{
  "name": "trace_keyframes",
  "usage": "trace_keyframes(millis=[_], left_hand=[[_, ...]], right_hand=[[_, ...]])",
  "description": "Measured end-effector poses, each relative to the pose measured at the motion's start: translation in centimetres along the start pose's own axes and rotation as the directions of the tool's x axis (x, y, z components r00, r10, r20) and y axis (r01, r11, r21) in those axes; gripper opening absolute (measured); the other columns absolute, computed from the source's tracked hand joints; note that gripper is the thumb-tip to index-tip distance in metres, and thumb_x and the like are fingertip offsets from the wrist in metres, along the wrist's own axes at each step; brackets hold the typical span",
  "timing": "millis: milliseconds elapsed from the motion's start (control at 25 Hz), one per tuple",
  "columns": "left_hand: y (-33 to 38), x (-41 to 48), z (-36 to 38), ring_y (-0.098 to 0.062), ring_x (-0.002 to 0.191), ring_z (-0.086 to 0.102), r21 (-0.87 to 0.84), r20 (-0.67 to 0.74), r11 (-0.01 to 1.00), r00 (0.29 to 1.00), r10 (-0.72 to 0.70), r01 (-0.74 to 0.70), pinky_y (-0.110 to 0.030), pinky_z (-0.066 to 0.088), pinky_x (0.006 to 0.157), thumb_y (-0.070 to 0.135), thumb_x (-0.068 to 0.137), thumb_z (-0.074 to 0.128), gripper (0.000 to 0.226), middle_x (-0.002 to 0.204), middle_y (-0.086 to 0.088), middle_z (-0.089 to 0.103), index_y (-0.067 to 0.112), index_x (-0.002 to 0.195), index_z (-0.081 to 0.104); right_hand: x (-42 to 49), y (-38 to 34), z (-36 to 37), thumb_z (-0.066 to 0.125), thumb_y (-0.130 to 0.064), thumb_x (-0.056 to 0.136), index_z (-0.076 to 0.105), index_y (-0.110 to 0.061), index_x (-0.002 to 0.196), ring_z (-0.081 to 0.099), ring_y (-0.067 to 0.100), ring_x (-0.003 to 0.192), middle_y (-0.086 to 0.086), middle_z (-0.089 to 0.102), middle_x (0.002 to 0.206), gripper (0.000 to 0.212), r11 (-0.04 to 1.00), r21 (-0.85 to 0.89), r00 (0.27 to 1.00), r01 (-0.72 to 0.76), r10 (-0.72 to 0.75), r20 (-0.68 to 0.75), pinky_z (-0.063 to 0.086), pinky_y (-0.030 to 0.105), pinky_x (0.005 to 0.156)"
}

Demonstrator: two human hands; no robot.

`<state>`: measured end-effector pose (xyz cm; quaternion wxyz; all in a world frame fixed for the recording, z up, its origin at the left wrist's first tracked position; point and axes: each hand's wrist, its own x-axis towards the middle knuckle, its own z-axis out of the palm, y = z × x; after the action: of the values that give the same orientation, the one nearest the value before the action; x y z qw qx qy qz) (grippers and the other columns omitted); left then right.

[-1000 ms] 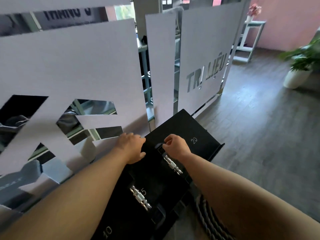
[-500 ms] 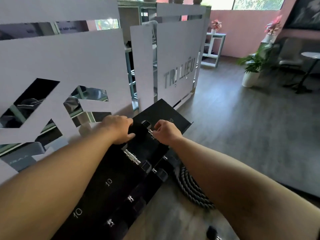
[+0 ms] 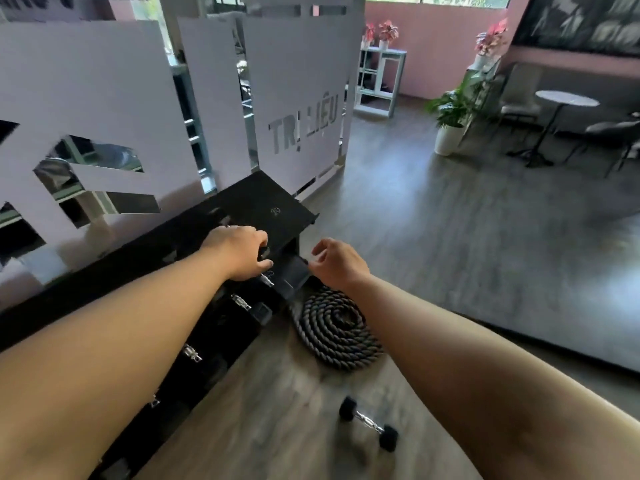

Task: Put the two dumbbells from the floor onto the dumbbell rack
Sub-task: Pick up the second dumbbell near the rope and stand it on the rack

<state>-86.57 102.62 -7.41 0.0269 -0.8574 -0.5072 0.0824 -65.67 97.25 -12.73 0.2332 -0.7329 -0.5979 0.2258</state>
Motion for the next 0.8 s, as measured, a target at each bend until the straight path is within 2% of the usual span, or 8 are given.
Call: trace_keyframes(millis=[160, 280, 440, 600, 800], left_hand=[[13.0, 0.0, 1.4, -0.027, 0.12, 0.06, 0.002, 0.03, 0.997, 0.997, 0.076, -0.077, -0.041, 0.046, 0.093, 0.065, 0.091, 0.054, 0.056, 0.133, 0.001, 0.062, 0.029, 0.134, 0.055], [19.8, -0.3, 1.9, -0.027, 0.121, 0.06, -0.03, 0.043, 0.992, 0.991, 0.127, -0.126, -0.041, 0.045, 0.095, 0.065, 0.091, 0.054, 0.057, 0.133, 0.0, 0.061, 0.029, 0.136, 0.054], [24.1, -0.9, 2.5, -0.026, 0.121, 0.059, -0.026, 0.071, 0.988, 0.986, 0.152, -0.151, -0.04, 0.044, 0.097, 0.064, 0.092, 0.054, 0.057, 0.134, 0.001, 0.06, 0.029, 0.137, 0.053], [26.1, -1.1, 2.2, -0.026, 0.121, 0.058, -0.01, 0.078, 0.989, 0.986, 0.15, -0.149, -0.04, 0.043, 0.095, 0.063, 0.094, 0.053, 0.056, 0.134, 0.002, 0.059, 0.028, 0.138, 0.052], [28.1, -1.0, 3.6, -0.026, 0.119, 0.059, 0.001, 0.131, 0.988, 0.98, 0.152, -0.154, -0.044, 0.048, 0.097, 0.065, 0.092, 0.053, 0.059, 0.133, 0.002, 0.059, 0.029, 0.138, 0.051]], right_hand=[[-5.4, 11.2, -4.4, 0.067, -0.039, 0.088, 0.067, -0.027, 0.112, 0.068, 0.024, 0.099, 0.0, 0.074, 0.108, 0.027, 0.996, -0.025, 0.996, -0.082, 0.083, 0.015, 0.056, 0.035, 0.085], [-8.4, 17.0, -6.2, 0.066, -0.041, 0.086, 0.067, -0.028, 0.111, 0.069, 0.025, 0.103, 0.001, 0.074, 0.111, 0.028, 0.988, -0.037, 0.988, -0.152, 0.153, 0.022, 0.056, 0.036, 0.089], [-10.7, 21.3, -7.2, 0.064, -0.044, 0.086, 0.066, -0.029, 0.115, 0.067, 0.022, 0.106, -0.003, 0.073, 0.113, 0.033, 0.978, -0.028, 0.977, -0.209, 0.21, 0.028, 0.055, 0.035, 0.091], [-11.9, 24.0, -8.0, 0.064, -0.043, 0.087, 0.065, -0.03, 0.114, 0.067, 0.021, 0.1, -0.003, 0.072, 0.111, 0.031, 0.975, 0.0, 0.974, -0.224, 0.224, 0.042, 0.057, 0.038, 0.09], [-13.0, 26.4, -8.5, 0.064, -0.043, 0.087, 0.065, -0.03, 0.118, 0.066, 0.02, 0.104, -0.004, 0.071, 0.115, 0.035, 0.969, 0.012, 0.968, -0.248, 0.248, 0.047, 0.055, 0.037, 0.091]])
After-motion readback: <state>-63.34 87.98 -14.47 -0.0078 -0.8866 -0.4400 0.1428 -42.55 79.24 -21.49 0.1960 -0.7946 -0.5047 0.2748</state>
